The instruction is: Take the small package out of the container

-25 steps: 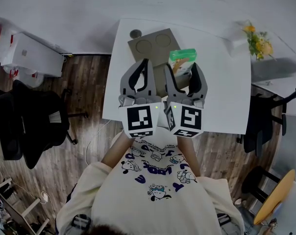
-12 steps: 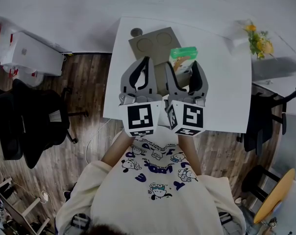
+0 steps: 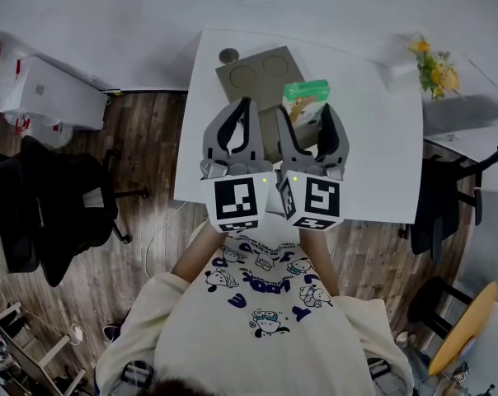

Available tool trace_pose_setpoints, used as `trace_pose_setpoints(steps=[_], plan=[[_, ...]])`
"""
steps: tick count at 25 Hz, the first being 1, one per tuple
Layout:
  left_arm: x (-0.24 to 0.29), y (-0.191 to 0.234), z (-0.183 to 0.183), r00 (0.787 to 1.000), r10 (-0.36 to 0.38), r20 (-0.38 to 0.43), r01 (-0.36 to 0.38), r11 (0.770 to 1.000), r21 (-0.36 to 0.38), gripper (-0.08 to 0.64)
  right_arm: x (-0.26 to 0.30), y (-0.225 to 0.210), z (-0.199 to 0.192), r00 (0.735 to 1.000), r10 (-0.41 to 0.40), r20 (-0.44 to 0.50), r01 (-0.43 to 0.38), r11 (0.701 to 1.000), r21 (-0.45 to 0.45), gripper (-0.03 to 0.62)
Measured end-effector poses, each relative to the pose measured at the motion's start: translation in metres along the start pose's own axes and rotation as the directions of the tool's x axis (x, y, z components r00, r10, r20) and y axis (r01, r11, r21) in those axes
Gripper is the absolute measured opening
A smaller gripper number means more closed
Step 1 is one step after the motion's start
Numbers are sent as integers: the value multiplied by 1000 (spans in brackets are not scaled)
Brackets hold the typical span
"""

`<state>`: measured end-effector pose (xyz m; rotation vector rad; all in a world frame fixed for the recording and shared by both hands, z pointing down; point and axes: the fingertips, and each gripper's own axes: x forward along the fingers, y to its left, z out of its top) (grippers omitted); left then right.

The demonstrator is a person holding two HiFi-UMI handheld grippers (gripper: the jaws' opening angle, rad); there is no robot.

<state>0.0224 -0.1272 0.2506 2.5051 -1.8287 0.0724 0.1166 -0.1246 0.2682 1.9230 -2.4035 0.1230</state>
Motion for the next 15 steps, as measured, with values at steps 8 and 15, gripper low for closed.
trace_pose_setpoints(steps=[8, 15], plan=[[0, 0, -1, 1000, -7, 2, 7, 1000, -4, 17, 0, -1, -2, 1000, -14, -1, 14, 1000, 6, 304], [-1, -1, 0, 1000, -9, -1, 9, 1000, -3, 16, -1, -2, -1, 1000, -19, -3, 19, 1000, 7, 304]])
